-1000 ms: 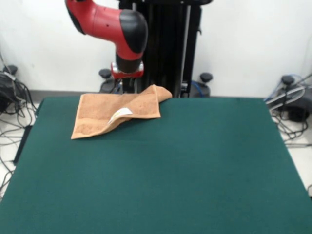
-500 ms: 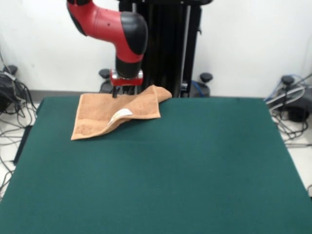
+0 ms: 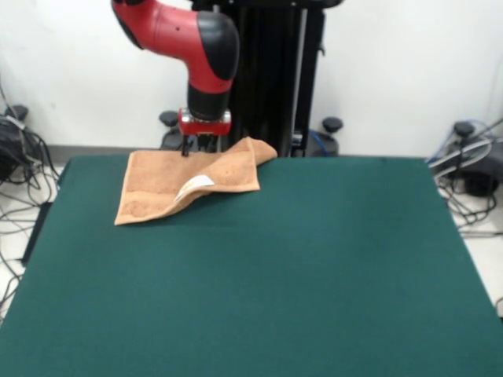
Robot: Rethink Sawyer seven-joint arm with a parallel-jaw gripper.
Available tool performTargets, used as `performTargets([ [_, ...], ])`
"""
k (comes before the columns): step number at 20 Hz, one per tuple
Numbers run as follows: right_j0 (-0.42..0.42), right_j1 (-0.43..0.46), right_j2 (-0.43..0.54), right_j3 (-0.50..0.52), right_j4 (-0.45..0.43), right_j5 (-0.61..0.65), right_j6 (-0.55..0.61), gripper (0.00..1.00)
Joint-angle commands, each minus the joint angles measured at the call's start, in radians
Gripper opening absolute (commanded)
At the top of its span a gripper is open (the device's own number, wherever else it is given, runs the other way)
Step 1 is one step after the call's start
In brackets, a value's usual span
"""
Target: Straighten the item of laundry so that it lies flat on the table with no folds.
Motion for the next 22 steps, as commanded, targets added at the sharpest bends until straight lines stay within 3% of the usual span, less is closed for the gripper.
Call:
performTargets([
  [1, -0.006, 0.063, 0.114, -0.171, 0.118, -0.142, 0.263, 1.0],
  [12, -0.122, 0.083, 0.228, -0.197, -0.003, -0.263, 0.282, 1.0],
  [18, -0.177, 0.075, 0.288, -0.194, -0.054, -0.263, 0.288, 1.0],
  [20, -0.168, 0.063, 0.286, -0.183, -0.03, -0.24, 0.283, 1.0],
  [22, -0.088, 0.027, 0.223, -0.159, 0.064, -0.157, 0.251, 1.0],
])
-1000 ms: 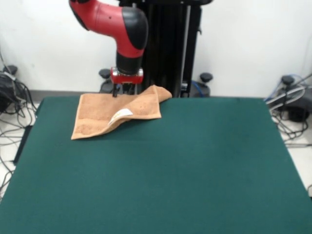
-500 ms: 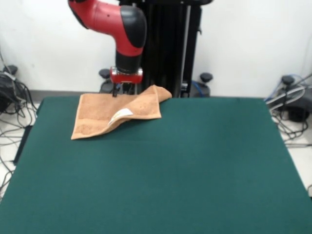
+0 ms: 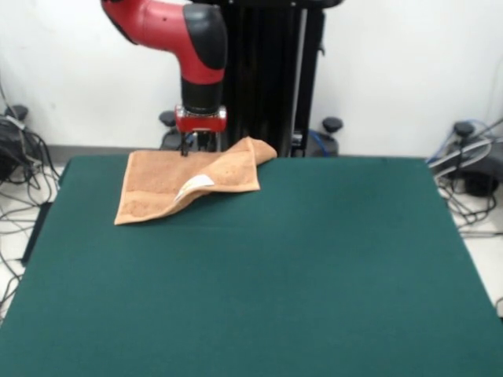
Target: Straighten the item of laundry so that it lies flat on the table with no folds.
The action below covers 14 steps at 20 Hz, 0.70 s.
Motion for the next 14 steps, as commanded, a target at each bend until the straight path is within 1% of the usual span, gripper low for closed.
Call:
performTargets([
  [1, 0.115, 0.0, 0.15, -0.171, 0.198, 0.026, 0.237, 1.0],
  [2, 0.134, -0.021, 0.137, -0.164, 0.209, 0.104, 0.22, 1.0],
  [3, 0.139, -0.035, 0.133, -0.157, 0.216, 0.128, 0.219, 1.0],
  [4, 0.146, -0.044, 0.128, -0.151, 0.223, 0.141, 0.218, 1.0],
  [10, 0.123, -0.069, 0.15, -0.14, 0.174, 0.139, 0.215, 1.0],
  [12, 0.114, -0.092, 0.157, -0.125, 0.16, 0.175, 0.209, 1.0],
  [14, 0.108, -0.155, 0.164, -0.082, 0.148, 0.237, 0.198, 1.0],
])
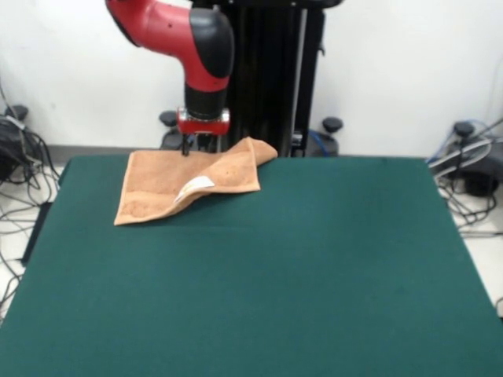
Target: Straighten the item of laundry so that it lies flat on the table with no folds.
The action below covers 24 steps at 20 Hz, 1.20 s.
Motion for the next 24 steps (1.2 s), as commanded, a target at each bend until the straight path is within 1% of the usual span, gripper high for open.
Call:
performTargets([
  [1, 0.009, -0.145, 0.165, -0.051, 0.038, 0.109, 0.193, 1.0],
  [3, 0.005, -0.238, 0.174, 0.011, 0.032, 0.166, 0.189, 1.0],
  [4, 0.003, -0.269, 0.179, 0.03, 0.03, 0.178, 0.19, 1.0],
  [6, 0.003, -0.3, 0.185, 0.047, 0.028, 0.177, 0.194, 1.0],
  [11, -0.006, -0.305, 0.209, 0.045, 0.026, 0.159, 0.202, 1.0],
  [14, 0.015, -0.306, 0.208, 0.042, 0.043, 0.151, 0.213, 1.0],
  [16, 0.03, -0.29, 0.207, 0.032, 0.055, 0.128, 0.224, 1.0],
  [19, 0.038, -0.272, 0.212, 0.023, 0.062, 0.102, 0.237, 1.0],
  [24, 0.051, -0.265, 0.231, 0.035, 0.091, 0.098, 0.266, 1.0],
])
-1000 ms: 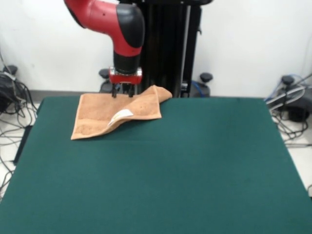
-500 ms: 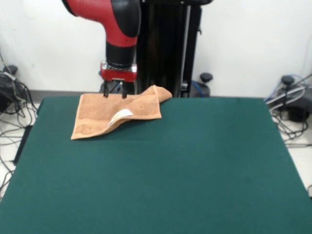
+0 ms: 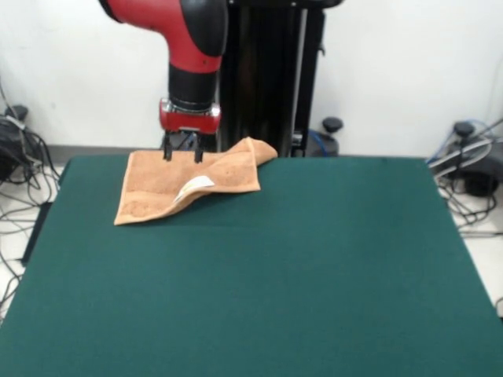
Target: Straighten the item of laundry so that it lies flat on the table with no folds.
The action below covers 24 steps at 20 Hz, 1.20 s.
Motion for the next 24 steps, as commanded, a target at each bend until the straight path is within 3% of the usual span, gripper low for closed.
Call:
performTargets([
  [1, 0.049, 0.031, 0.142, -0.021, 0.095, 0.01, 0.27, 1.0],
  [15, 0.114, 0.082, 0.181, -0.053, 0.218, -0.06, 0.309, 1.0],
  [24, 0.119, 0.116, 0.191, -0.077, 0.239, -0.051, 0.273, 1.0],
])
